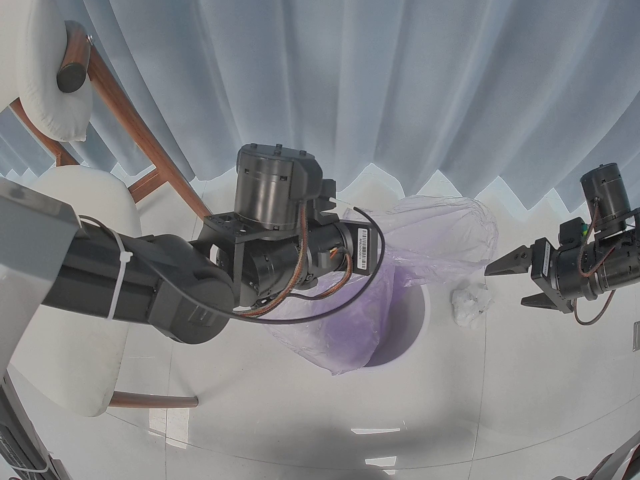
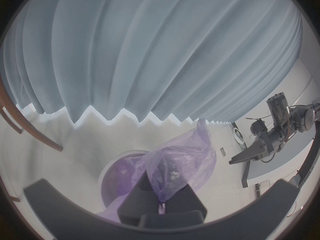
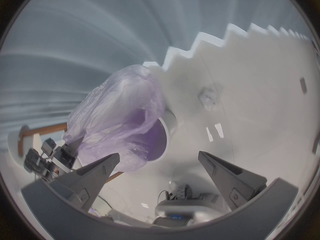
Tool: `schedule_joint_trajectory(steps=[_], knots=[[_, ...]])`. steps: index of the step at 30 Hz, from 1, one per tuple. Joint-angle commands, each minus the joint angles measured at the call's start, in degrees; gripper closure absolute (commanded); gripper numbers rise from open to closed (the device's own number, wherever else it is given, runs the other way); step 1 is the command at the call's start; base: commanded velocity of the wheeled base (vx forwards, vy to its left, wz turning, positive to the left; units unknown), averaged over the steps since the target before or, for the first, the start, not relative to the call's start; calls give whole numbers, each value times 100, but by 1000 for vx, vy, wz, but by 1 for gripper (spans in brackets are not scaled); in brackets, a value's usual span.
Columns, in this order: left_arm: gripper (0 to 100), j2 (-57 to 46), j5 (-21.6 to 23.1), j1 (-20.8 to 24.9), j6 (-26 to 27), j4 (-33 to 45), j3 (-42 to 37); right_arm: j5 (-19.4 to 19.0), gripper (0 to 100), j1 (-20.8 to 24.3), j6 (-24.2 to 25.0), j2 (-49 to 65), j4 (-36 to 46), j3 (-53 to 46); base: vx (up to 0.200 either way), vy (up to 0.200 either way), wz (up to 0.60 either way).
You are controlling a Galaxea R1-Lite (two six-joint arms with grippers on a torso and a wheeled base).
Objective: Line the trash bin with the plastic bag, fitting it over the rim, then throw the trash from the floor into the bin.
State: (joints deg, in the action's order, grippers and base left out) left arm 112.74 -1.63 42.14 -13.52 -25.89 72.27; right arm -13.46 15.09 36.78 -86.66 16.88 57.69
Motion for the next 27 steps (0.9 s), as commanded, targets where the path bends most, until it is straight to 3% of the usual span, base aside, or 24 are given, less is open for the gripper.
schedule_joint_trajectory(steps=[1, 3, 7, 15, 19, 27], knots=[[100, 55, -48, 101, -54, -3, 33, 107, 0, 451, 646, 651, 430, 6, 0, 0, 0], [100, 64, -39, 119, -54, -3, 42, 133, 0, 846, 1358, 554, 307, 67, 0, 0, 0], [100, 73, -39, 145, -54, -3, 42, 142, 0, 1075, 1736, 361, -115, 94, 0, 0, 0], [100, 46, -48, 154, -54, -12, 51, 159, 0, 1171, 1842, -263, -572, 120, 0, 0, 0], [100, 55, -48, 154, -54, -12, 51, 388, 0, 1180, 1833, -703, -968, 155, 0, 0, 0], [100, 55, -56, 171, -54, -21, 42, 581, 0, 1382, 1850, -1503, -1161, 999, 0, 0, 0]])
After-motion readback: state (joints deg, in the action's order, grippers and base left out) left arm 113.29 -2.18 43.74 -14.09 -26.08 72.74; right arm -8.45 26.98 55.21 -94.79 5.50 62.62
